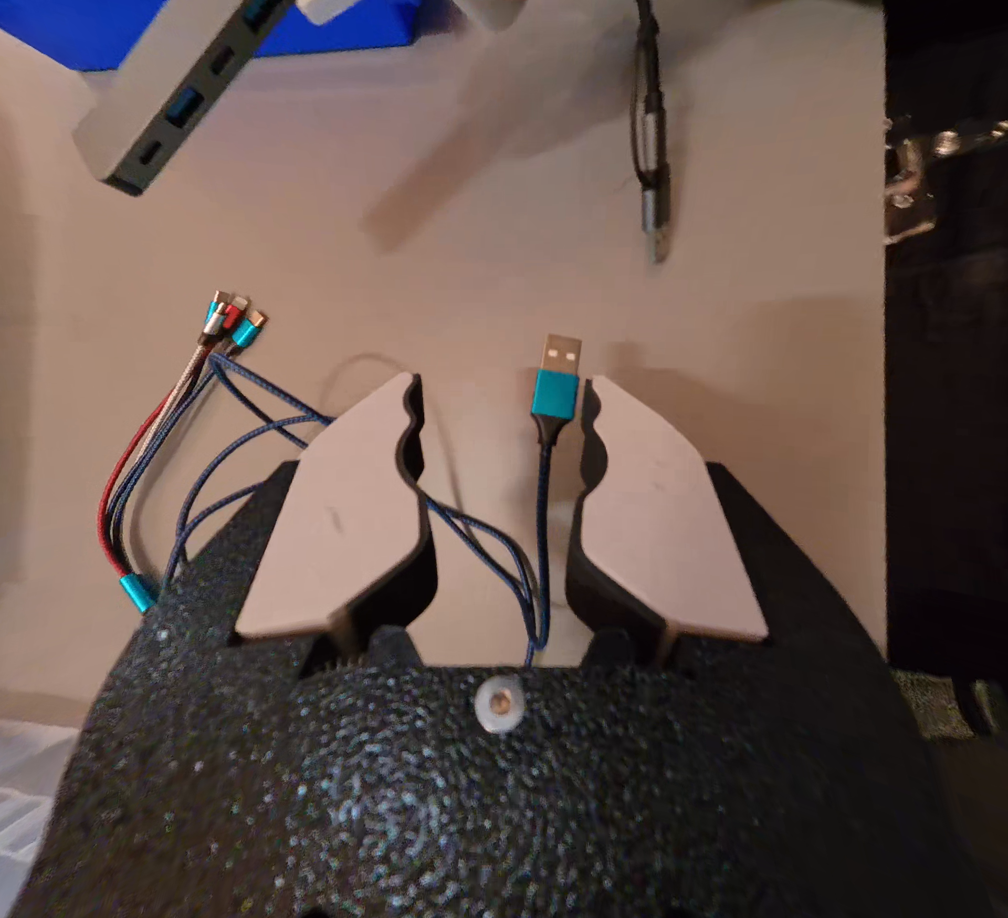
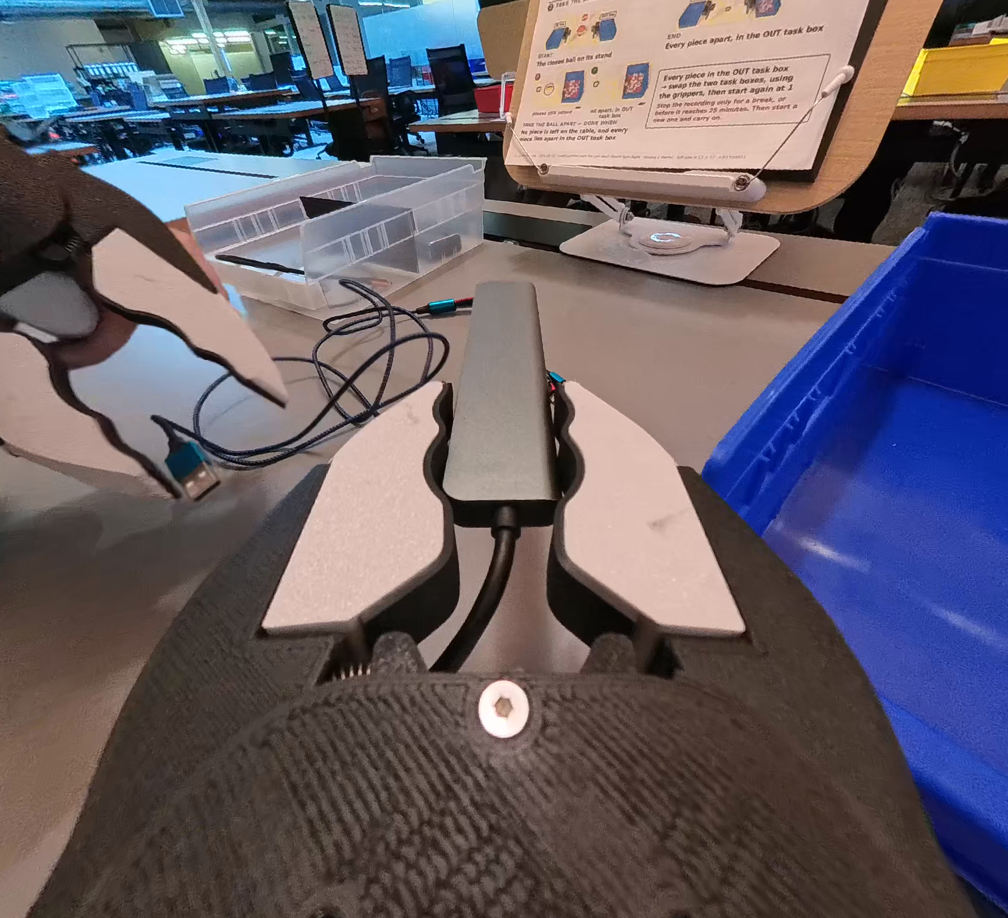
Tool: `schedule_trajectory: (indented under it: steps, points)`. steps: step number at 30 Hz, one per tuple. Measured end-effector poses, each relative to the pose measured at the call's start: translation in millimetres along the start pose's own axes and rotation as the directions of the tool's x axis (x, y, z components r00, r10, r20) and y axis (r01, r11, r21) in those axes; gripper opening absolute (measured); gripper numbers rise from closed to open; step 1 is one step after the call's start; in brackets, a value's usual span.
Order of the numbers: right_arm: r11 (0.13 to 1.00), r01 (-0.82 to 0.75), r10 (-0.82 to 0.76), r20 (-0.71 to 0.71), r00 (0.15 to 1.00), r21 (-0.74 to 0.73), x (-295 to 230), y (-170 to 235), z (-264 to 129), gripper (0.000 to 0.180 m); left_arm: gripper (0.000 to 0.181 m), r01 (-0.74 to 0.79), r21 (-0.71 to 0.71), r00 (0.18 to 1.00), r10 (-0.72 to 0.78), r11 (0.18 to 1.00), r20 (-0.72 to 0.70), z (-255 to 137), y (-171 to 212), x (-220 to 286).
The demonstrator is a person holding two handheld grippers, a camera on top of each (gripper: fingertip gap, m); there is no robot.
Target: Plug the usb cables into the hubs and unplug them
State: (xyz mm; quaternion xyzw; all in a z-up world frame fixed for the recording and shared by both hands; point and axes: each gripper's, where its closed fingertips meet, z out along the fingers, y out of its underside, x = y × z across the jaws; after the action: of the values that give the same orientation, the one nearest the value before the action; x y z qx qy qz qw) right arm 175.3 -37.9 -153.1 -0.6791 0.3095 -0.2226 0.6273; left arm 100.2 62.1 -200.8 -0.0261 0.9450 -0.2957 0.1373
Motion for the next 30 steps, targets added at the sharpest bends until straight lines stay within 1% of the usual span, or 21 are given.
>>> schedule_trajectory:
  steps: [1,3,6,8,10,13,15,18,20,22,24,26,28,29,30]
  points:
    - [1.000,0.001,-0.001,-0.001,1.000,0.004,0.2,-0.9,-0.5,0.036,0.055,-0.006,0.011,1.000,0.006,1.000,-0.022,-3.8,-1.0,5.0]
    - [1.000,0.001,-0.001,-0.002,1.000,0.005,0.9,-1.1,-0.9,0.036,0.057,0.015,0.040,0.993,-0.010,0.999,-0.115,-10.9,-3.6,19.8]
    - [1.000,0.004,-0.004,-0.002,1.000,0.003,0.9,-0.9,-1.2,0.036,0.060,0.018,0.119,0.994,-0.005,0.993,-0.111,-23.7,-13.3,20.5]
    - [1.000,0.012,-0.012,-0.005,1.000,0.004,1.2,-1.7,-1.9,0.036,0.063,0.042,0.178,0.997,-0.030,0.983,-0.071,-36.1,-21.3,13.0]
    - [1.000,0.019,-0.019,-0.011,1.000,0.002,2.6,-2.6,-2.7,0.036,0.063,0.064,0.207,0.998,-0.060,0.976,-0.023,-46.9,-24.3,4.7]
    - [0.999,0.033,-0.033,-0.027,0.999,0.000,6.2,-3.6,-4.5,0.036,0.063,0.061,0.157,0.993,-0.076,0.986,0.093,-56.7,-16.4,-9.1]
    - [0.999,0.040,-0.040,-0.035,0.999,-0.002,8.3,-4.8,-6.5,0.036,0.062,0.053,0.139,0.987,-0.073,0.989,0.145,-62.8,-16.4,-13.4]
    - [0.998,0.056,-0.056,-0.035,0.998,0.000,7.0,-12.0,-11.0,0.036,0.055,-0.027,0.133,0.954,-0.014,0.991,0.298,-74.0,-30.3,-26.6]
    - [0.997,0.072,-0.072,0.023,0.997,0.000,-6.5,-21.0,-13.6,0.036,0.054,-0.123,0.135,0.909,0.057,0.983,0.413,-78.1,-50.9,-33.1]
    - [0.994,0.111,-0.110,0.101,0.989,-0.001,-28.8,-30.5,-14.5,0.036,0.053,-0.218,0.155,0.883,0.128,0.964,0.452,-69.6,-74.5,-28.8]
    - [0.985,0.170,-0.166,0.178,0.970,-0.005,-54.2,-36.3,-14.9,0.036,0.052,-0.287,0.183,0.856,0.167,0.940,0.489,-57.4,-93.3,-27.3]
    - [0.977,0.212,-0.203,0.236,0.950,-0.012,-75.0,-38.5,-15.8,0.035,0.052,-0.335,0.168,0.831,0.207,0.927,0.517,-48.1,-101.4,-26.5]
    - [0.977,0.213,-0.206,0.270,0.941,0.006,-88.6,-42.7,-17.3,0.036,0.050,-0.373,0.103,0.810,0.270,0.922,0.521,-39.8,-97.4,-25.6]
    - [0.981,0.195,-0.192,0.282,0.940,0.018,-93.1,-45.4,-17.6,0.036,0.043,-0.404,0.062,0.775,0.306,0.913,0.553,-39.7,-95.8,-28.9]
    - [0.985,0.171,-0.171,0.290,0.942,0.025,-95.6,-47.5,-17.7,0.035,0.032,-0.437,0.029,0.731,0.336,0.899,0.594,-41.9,-95.8,-33.2]
